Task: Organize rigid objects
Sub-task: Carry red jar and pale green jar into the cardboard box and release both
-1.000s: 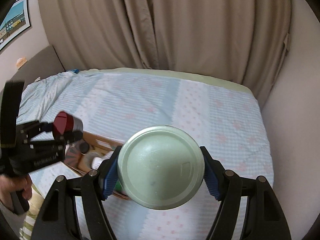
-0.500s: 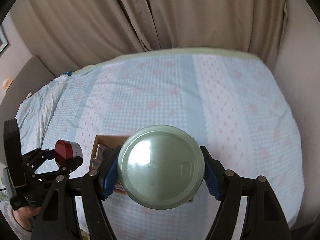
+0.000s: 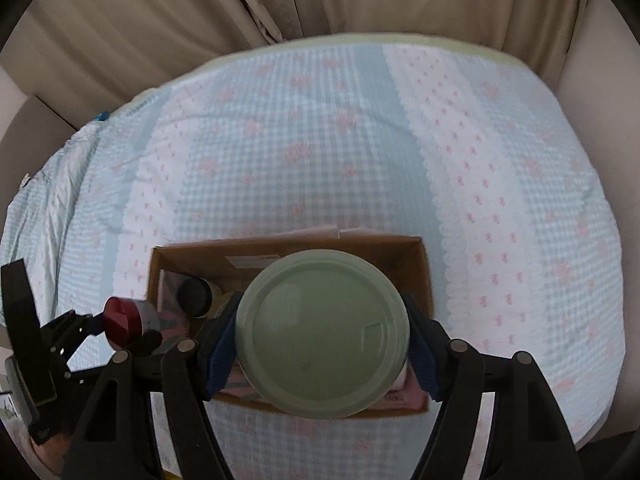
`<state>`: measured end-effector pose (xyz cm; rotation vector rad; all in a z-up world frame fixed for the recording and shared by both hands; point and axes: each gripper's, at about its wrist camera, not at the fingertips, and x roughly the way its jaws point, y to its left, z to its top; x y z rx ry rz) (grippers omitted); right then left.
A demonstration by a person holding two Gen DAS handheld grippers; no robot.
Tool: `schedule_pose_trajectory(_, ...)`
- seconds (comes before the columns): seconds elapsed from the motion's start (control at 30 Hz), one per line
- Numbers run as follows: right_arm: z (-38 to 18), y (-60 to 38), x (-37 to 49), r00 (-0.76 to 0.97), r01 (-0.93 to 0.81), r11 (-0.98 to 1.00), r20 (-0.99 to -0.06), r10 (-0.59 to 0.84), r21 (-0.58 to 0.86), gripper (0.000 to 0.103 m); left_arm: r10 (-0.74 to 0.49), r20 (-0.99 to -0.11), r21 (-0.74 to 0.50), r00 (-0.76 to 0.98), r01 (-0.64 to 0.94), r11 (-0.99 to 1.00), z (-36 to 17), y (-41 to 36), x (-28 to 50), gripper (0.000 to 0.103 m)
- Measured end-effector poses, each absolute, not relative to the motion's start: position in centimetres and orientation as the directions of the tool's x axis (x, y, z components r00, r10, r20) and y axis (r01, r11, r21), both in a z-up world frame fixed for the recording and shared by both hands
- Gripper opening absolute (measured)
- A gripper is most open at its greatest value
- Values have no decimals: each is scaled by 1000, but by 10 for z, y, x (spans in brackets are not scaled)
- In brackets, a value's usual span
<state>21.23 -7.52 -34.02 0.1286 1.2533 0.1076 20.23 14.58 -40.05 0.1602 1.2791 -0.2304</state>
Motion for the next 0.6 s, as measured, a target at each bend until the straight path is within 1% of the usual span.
schedule_pose_trajectory(0.23, -398, -76, 236, 239, 41, 985, -959, 153, 167, 69, -95, -963, -21, 252, 280, 960, -426, 125, 214, 51)
schedule_pose_trajectory(0.5, -417, -79, 246, 230, 73, 981, -961, 156, 177, 69, -119, -964, -41, 236, 309, 950, -433, 104, 233, 52)
schedule_pose_trajectory(0.53, -419, -80, 247, 225, 83, 980, -961, 161, 183, 69, -124, -963, -45, 239, 311, 949, -431, 104, 234, 68)
schedule_pose_trajectory(0.57, -419, -81, 247, 224, 90, 978, -960, 167, 191, 71, -132, -959, -50, 250, 311, 949, -428, 103, 233, 87)
schedule_pose_trajectory(0.6, -417, -82, 247, 240, 93, 976, -956, 170, 197, 87, -143, -952, -55, 271, 308, 950, -423, 104, 231, 102)
